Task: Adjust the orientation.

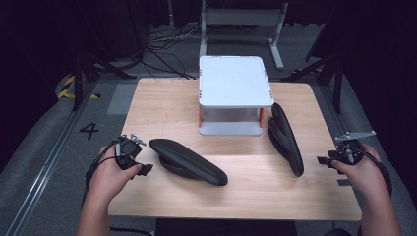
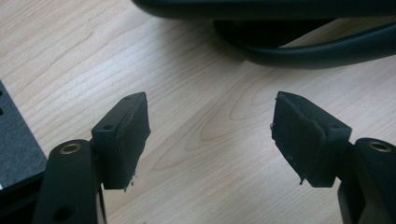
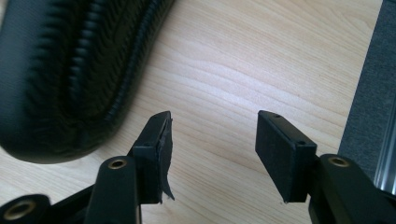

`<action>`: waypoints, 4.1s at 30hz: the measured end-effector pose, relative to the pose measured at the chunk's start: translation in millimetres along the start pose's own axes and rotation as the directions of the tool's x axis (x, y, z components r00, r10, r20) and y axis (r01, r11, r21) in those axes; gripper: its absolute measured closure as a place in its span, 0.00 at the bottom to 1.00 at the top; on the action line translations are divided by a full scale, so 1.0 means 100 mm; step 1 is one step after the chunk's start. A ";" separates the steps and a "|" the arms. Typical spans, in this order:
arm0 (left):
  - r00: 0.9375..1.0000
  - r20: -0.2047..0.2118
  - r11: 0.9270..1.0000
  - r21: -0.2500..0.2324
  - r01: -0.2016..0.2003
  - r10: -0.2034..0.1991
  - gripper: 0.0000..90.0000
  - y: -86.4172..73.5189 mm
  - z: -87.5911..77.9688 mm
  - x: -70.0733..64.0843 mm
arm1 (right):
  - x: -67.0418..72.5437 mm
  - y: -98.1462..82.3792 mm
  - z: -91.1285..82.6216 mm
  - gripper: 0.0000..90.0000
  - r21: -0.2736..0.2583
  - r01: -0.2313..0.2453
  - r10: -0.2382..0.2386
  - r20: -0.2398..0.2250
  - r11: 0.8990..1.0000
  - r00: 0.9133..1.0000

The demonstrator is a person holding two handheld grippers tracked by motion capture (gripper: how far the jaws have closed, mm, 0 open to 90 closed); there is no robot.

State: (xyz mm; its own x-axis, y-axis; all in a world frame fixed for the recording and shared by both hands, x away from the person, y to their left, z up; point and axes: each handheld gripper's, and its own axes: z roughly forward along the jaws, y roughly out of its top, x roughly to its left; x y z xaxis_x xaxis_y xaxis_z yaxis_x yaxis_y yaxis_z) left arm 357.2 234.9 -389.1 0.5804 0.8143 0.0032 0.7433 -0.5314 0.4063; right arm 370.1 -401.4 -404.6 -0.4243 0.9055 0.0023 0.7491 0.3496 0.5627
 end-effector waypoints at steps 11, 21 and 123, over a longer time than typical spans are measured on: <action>1.000 0.024 1.000 -0.015 0.003 -0.002 0.32 0.02 -0.06 -0.06 | 0.09 0.07 -0.15 0.56 -0.057 -0.011 0.010 -0.018 0.998 1.000; 0.999 0.040 1.000 -0.020 -0.010 0.011 0.33 0.04 -0.08 -0.09 | 0.41 0.23 -0.29 0.56 -0.135 0.060 -0.074 -0.101 0.989 0.992; 0.984 0.125 0.992 -0.011 -0.125 0.125 0.33 0.25 0.25 -0.35 | 1.86 0.40 0.48 0.67 -0.083 0.269 -0.281 -0.284 0.960 0.917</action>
State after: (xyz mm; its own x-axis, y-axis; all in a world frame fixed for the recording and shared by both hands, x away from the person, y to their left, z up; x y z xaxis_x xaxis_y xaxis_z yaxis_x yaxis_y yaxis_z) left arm 363.5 187.9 -401.6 0.7058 0.7059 -0.0603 0.6616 -0.6263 0.4124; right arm 346.0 -207.6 -421.1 -0.7442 0.6633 0.0788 0.5628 0.5591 0.6089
